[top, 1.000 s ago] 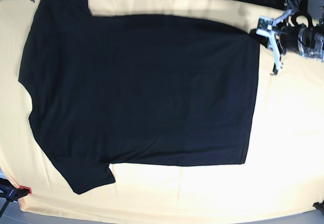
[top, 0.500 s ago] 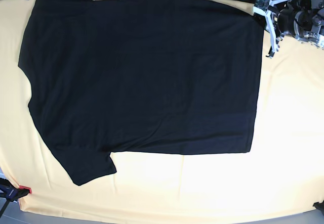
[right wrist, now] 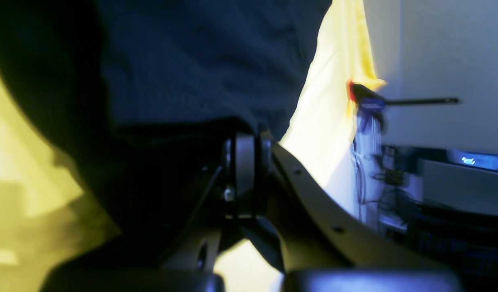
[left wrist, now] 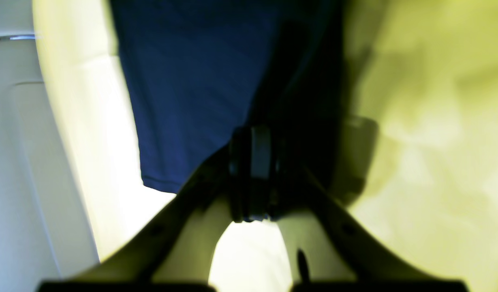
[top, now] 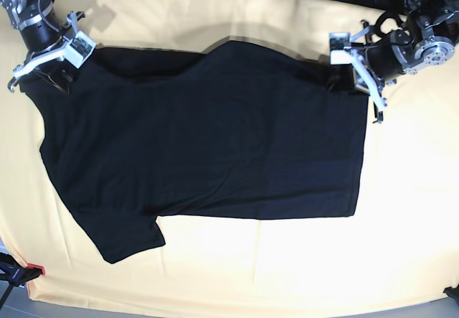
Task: Fold the T-shirt properly
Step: 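Regrasp the shoulder edge with both grippers, spreading them apart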
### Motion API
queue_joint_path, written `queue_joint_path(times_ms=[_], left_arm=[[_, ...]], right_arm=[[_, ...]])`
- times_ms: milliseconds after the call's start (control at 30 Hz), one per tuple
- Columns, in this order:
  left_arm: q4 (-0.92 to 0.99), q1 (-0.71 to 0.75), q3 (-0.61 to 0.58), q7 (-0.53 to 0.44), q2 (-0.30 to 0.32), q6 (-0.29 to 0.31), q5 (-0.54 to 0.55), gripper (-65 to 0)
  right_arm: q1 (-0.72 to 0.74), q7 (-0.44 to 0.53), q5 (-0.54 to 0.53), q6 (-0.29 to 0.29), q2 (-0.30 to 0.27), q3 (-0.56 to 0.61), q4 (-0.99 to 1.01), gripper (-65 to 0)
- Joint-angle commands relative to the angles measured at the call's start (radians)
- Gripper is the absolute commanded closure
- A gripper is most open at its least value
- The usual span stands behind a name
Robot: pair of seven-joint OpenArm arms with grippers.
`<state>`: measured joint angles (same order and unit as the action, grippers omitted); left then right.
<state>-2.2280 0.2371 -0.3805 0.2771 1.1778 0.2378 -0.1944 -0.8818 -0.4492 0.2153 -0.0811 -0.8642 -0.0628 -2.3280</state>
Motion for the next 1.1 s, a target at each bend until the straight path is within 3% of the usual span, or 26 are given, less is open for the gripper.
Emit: queue_joint_path(times_ms=[0, 200, 367, 400, 567, 700, 833, 900, 933, 1000, 1033, 1067], left_arm=[[0.004, -0.018, 0.009, -0.006, -0.003, -0.037, -0.009, 0.0], [0.111, -0.050, 0.008, -0.007, -0.123, -0.060, -0.034, 0.0], [0.183, -0.055, 0.008, -0.011, -0.173, -0.060, -0.035, 0.0], [0.191, -0.055, 0.009, -0.010, -0.181, -0.072, -0.040, 0.0], [0.229, -0.056, 0.009, -0.006, -0.205, -0.246, -0.090, 0.0], [0.255, -0.075, 0.008, -0.006, -0.225, -0.257, -0.087, 0.0], [0.293, -0.116, 0.008, -0.008, -0.246, -0.256, -0.086, 0.0], [0.307, -0.131, 0.008, -0.018, -0.250, -0.256, -0.085, 0.0], [0.308, -0.136, 0.008, -0.024, -0.250, -0.257, -0.086, -0.8], [0.308, -0.152, 0.008, -0.018, -0.249, -0.257, -0.081, -18.5], [0.308, -0.158, 0.008, -0.010, -0.249, -0.257, -0.055, -28.2], [0.307, -0.164, 0.008, -0.007, -0.249, -0.256, 0.000, -37.7]], right_arm=[[0.019, 0.017, -0.014, 0.000, -0.014, -0.008, -0.001, 0.0], [0.107, 0.043, -0.093, -0.043, -0.013, -0.008, 0.097, 0.0], [0.167, 0.069, -0.165, -0.092, -0.005, -0.008, 0.182, 0.0], [0.180, 0.073, -0.167, -0.101, 0.002, -0.008, 0.198, 0.0], [0.254, 0.094, -0.182, -0.155, 0.050, -0.008, 0.285, 0.0], [0.294, 0.094, -0.242, -0.205, 0.079, -0.007, 0.312, 0.0], [0.317, 0.095, -0.245, -0.185, 0.093, -0.007, 0.312, 0.0], [0.329, 0.094, -0.245, -0.130, 0.095, -0.007, 0.312, 0.0], [0.335, 0.090, -0.245, -0.105, 0.094, -0.007, 0.312, -6.5], [0.352, 0.077, -0.245, -0.062, 0.094, -0.007, 0.312, -26.7], [0.361, 0.049, -0.246, -0.058, 0.094, -0.007, 0.312, -34.6], [0.366, 0.013, -0.247, -0.068, 0.094, -0.007, 0.312, -38.1]])
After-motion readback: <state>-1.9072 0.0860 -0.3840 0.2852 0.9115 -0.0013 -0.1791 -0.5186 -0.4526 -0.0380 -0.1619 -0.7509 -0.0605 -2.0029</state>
